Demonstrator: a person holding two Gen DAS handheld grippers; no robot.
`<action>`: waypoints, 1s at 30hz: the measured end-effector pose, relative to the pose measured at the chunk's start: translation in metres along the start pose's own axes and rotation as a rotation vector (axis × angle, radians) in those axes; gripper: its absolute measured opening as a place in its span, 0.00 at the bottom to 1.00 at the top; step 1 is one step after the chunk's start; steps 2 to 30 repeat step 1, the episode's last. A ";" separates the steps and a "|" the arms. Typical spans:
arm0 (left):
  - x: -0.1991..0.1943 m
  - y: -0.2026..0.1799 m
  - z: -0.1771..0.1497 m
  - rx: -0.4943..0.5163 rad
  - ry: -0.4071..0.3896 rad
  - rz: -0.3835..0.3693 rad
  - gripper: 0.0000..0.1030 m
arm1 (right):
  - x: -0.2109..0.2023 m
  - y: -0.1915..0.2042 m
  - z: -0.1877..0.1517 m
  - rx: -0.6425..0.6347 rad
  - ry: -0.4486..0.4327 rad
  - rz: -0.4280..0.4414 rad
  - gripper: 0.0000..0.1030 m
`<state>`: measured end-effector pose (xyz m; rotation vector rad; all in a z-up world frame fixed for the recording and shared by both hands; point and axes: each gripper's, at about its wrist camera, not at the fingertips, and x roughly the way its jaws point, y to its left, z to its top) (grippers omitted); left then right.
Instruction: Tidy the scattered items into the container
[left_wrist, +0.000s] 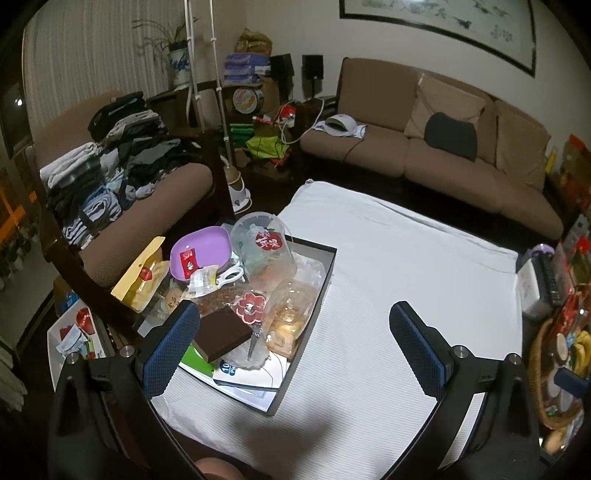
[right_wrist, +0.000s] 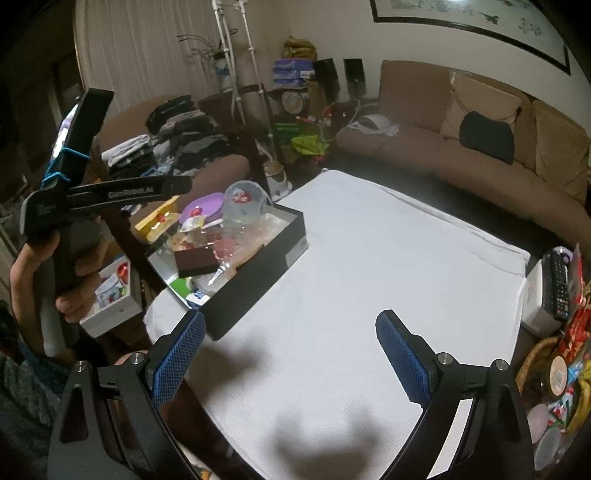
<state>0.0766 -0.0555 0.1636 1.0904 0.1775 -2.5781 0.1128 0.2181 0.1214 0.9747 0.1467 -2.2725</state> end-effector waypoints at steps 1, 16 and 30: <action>0.000 -0.001 0.000 0.005 -0.001 0.002 1.00 | 0.000 0.000 0.000 0.001 -0.001 -0.001 0.94; 0.000 -0.001 0.000 0.005 -0.001 0.002 1.00 | 0.000 0.000 0.000 0.001 -0.001 -0.001 0.94; 0.000 -0.001 0.000 0.005 -0.001 0.002 1.00 | 0.000 0.000 0.000 0.001 -0.001 -0.001 0.94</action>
